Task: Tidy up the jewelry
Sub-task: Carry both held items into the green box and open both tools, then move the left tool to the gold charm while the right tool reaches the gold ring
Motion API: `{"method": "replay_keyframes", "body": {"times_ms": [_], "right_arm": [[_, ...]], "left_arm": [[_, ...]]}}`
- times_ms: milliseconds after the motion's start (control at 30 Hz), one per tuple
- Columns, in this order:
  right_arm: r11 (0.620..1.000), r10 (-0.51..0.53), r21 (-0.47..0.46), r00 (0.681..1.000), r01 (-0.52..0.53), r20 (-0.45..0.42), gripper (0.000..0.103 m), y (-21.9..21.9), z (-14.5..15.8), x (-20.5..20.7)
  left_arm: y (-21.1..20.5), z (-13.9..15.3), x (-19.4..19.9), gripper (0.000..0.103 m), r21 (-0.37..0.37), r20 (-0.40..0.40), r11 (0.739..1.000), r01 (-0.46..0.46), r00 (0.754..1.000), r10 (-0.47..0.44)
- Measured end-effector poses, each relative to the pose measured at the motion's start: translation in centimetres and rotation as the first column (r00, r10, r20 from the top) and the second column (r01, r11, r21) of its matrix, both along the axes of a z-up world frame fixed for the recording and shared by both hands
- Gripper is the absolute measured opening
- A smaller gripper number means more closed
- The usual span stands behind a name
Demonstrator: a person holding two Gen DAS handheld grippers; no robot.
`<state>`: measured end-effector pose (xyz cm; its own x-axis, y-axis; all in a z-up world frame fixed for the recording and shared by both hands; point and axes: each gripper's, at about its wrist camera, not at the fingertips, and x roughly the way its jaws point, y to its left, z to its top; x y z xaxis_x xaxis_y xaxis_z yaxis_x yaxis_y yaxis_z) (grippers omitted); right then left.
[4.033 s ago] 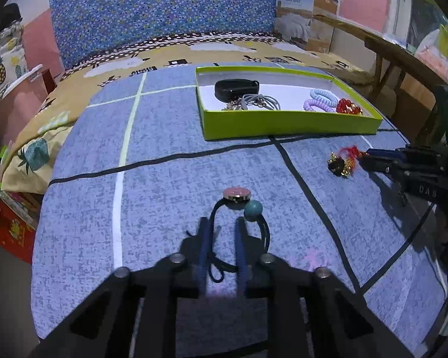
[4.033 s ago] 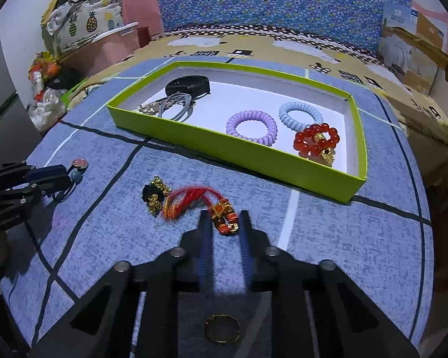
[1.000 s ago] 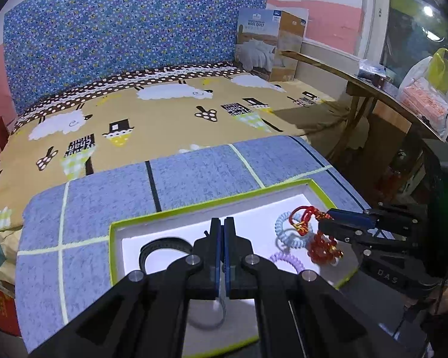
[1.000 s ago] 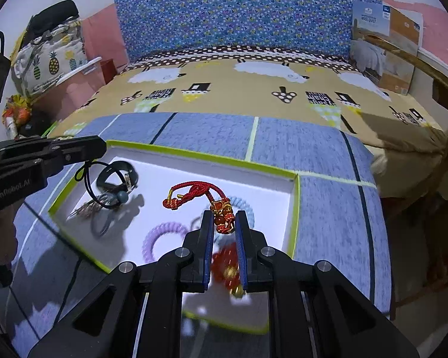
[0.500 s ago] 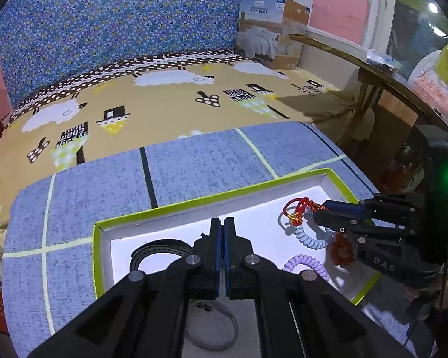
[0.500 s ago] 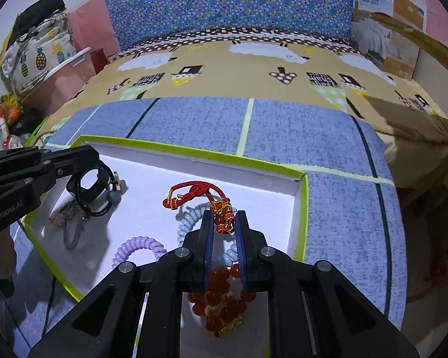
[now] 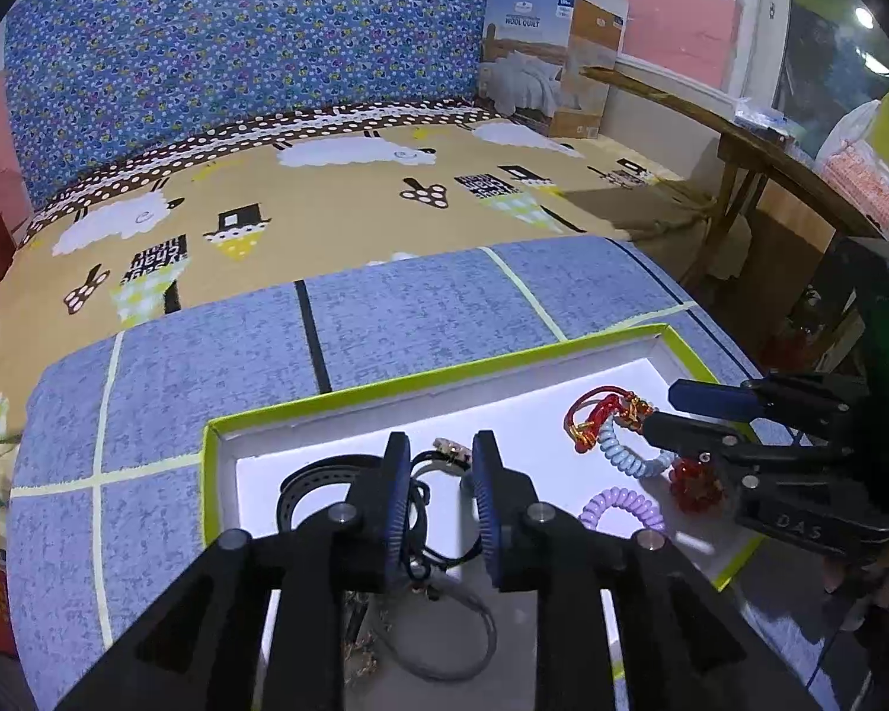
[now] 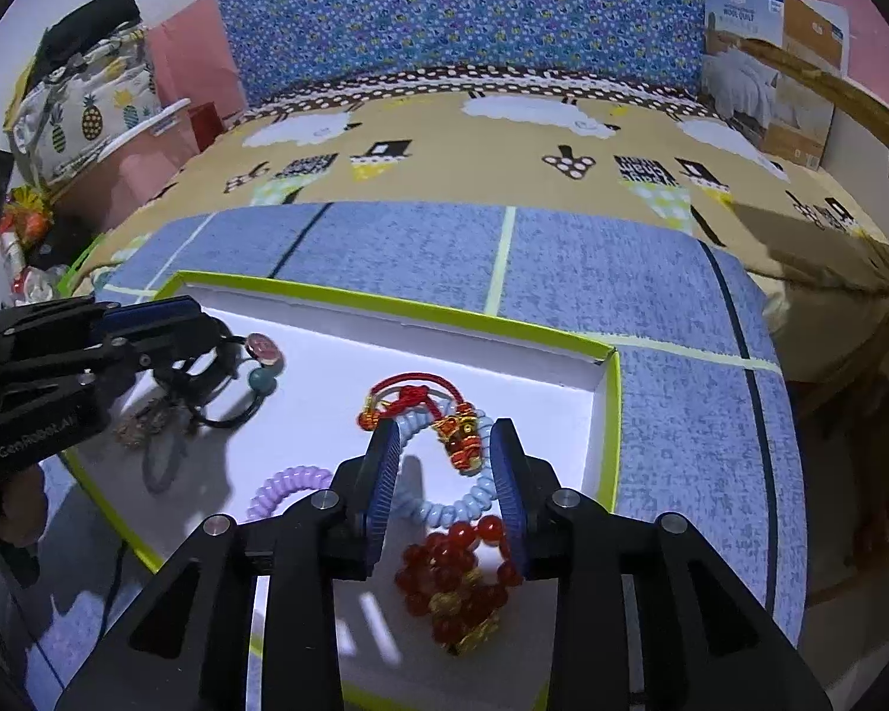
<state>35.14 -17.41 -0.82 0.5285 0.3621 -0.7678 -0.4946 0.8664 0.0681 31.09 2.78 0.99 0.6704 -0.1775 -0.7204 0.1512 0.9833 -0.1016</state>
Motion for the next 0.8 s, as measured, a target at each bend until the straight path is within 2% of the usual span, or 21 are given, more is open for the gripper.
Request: {"method": "replay_keyframes", "body": {"times_ms": [267, 400, 800], "right_arm": [[0.999, -0.005, 0.045, 0.999, 0.003, 0.039, 0.033, -1.4, 1.9, -3.4], [0.998, -0.011, 0.062, 0.999, 0.008, 0.052, 0.033, -2.1, 2.4, -5.9], [0.997, 0.017, 0.071, 0.997, -0.023, 0.079, 0.033, -3.2, 2.8, -13.3]], "left_arm": [[1.2, 1.3, -3.4, 0.025, 0.023, 0.054, 0.999, -0.025, 0.998, 0.024], [1.7, 1.9, -6.0, 0.025, 0.005, 0.084, 0.999, -0.042, 0.996, 0.042], [0.4, 2.6, -12.9, 0.025, 0.000, 0.127, 0.999, -0.044, 0.991, 0.044]]}}
